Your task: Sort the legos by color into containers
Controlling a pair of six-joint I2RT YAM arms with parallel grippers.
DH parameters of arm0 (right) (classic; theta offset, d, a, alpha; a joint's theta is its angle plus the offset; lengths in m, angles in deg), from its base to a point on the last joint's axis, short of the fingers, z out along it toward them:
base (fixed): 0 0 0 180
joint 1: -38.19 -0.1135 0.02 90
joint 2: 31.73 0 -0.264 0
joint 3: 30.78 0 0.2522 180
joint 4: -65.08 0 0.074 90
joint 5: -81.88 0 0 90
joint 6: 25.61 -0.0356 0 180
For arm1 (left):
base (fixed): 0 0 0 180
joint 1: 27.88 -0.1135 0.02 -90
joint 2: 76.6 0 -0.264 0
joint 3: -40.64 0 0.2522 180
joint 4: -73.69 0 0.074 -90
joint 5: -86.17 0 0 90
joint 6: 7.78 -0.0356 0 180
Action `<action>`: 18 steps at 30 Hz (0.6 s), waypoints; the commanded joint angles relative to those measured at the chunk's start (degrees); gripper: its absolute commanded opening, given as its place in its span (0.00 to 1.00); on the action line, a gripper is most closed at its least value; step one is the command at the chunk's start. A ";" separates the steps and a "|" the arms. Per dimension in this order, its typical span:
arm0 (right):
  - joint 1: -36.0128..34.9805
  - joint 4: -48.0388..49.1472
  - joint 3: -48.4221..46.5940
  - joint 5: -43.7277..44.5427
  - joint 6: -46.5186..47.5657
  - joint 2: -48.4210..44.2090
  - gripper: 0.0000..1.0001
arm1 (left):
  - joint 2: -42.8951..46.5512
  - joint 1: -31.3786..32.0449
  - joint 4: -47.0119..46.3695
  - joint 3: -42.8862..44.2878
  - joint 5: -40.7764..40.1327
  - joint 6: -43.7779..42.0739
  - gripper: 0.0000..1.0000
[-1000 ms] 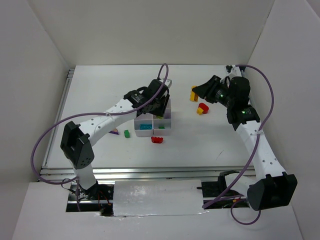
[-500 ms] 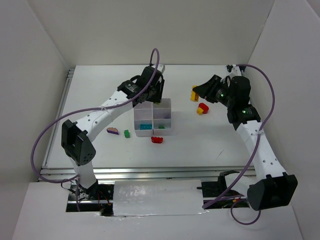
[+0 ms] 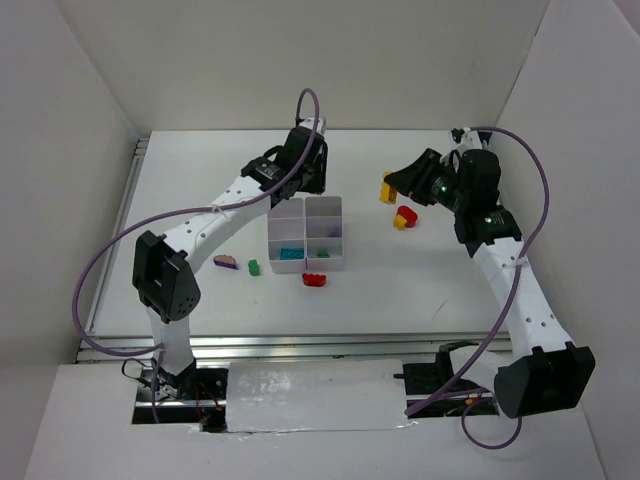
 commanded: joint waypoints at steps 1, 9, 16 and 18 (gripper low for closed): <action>-0.49 -0.79 -3.14 -0.93 0.55 0.03 0.00 | 0.58 1.08 -4.88 0.00 -4.42 2.43 0.00; -1.28 -1.50 -3.49 -2.42 -0.24 0.47 0.00 | 0.67 5.13 -5.85 -4.13 -14.78 6.65 0.00; -2.24 -1.32 -2.53 -2.86 -0.50 -0.24 0.00 | 2.52 6.10 -8.48 -10.80 -15.41 10.43 0.00; -2.68 -1.58 -2.26 -3.03 -0.59 -0.50 0.00 | 2.26 6.10 -10.15 -11.52 -15.06 10.17 0.00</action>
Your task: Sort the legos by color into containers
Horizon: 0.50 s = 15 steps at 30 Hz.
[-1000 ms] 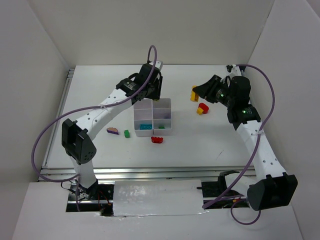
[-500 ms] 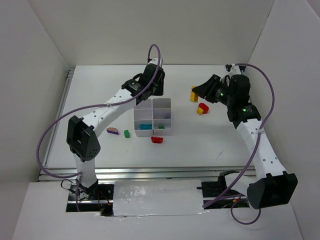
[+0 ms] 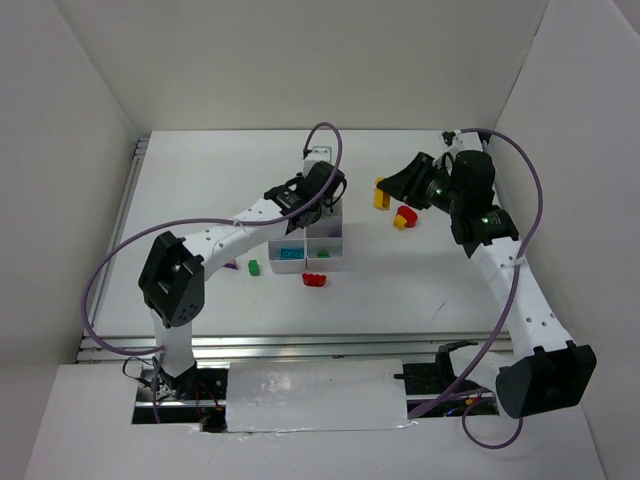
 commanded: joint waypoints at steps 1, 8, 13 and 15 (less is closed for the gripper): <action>-0.83 0.32 -2.00 -1.16 -0.17 -0.72 0.00 | 1.95 -0.22 -4.43 -1.20 -1.10 1.38 0.00; -2.41 -2.23 -2.70 -0.45 0.97 -1.69 0.00 | 1.77 -0.05 -9.09 -2.87 0.67 1.21 0.00; -2.93 -3.38 -2.62 0.51 1.58 -2.22 0.00 | 1.95 -0.05 -9.61 -2.35 1.02 0.94 0.00; -2.93 -3.20 -2.53 0.43 1.32 -2.22 0.00 | 1.69 -0.05 -9.70 -2.43 0.40 0.51 0.00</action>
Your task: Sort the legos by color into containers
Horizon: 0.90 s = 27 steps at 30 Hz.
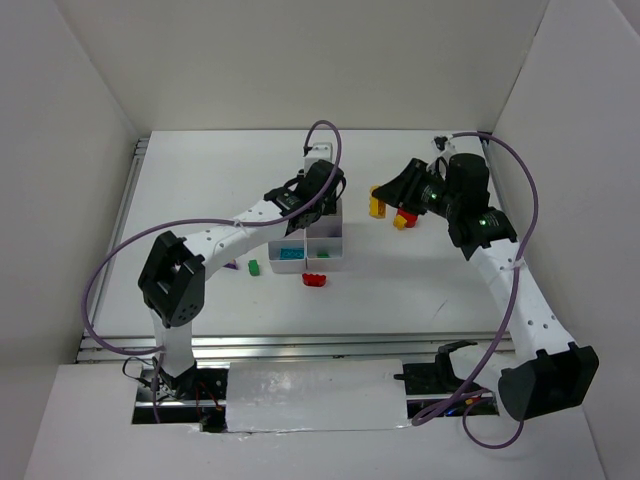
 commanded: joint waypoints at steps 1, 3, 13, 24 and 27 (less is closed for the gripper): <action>-0.44 0.34 -2.53 0.12 0.95 -1.76 0.00 | 1.34 0.06 -3.36 0.10 -0.84 0.07 0.00; -0.53 0.16 -2.70 0.03 0.95 -1.49 0.00 | 0.98 -0.02 -3.80 -0.16 -0.58 -0.46 0.00; -2.20 -0.54 -3.50 -0.06 1.30 -0.35 0.00 | 0.28 -0.02 -5.91 -1.74 0.03 -0.29 0.19; -2.73 -0.89 -3.76 -0.85 1.65 0.44 0.00 | -0.43 -0.46 -6.79 -2.89 0.82 0.59 0.52; -2.73 -1.33 -4.11 -0.85 1.83 0.35 0.00 | -0.43 -0.73 -6.62 -2.98 1.35 1.03 0.61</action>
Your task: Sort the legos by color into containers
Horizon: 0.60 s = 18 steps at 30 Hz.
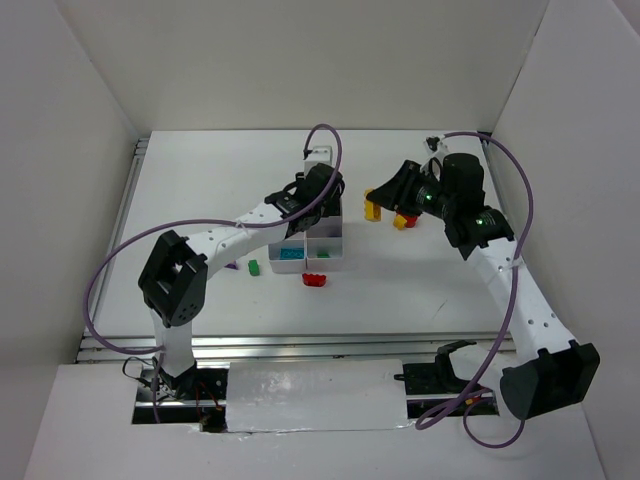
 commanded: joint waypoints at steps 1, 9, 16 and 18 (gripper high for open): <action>-0.54 -0.28 -3.35 -0.52 0.87 0.13 0.00 | -0.32 -0.46 -2.57 -0.20 0.78 1.05 0.63; -0.54 -0.28 -3.43 -0.26 0.78 0.22 0.00 | 2.84 -1.25 0.06 0.77 1.22 2.02 0.79; -3.87 2.88 -2.64 0.70 1.22 3.04 0.00 | 9.61 -6.00 13.58 6.30 -3.08 6.06 0.95; -7.98 2.88 -3.87 4.55 2.09 5.14 0.00 | 12.67 -10.47 18.92 6.74 -3.08 7.37 0.98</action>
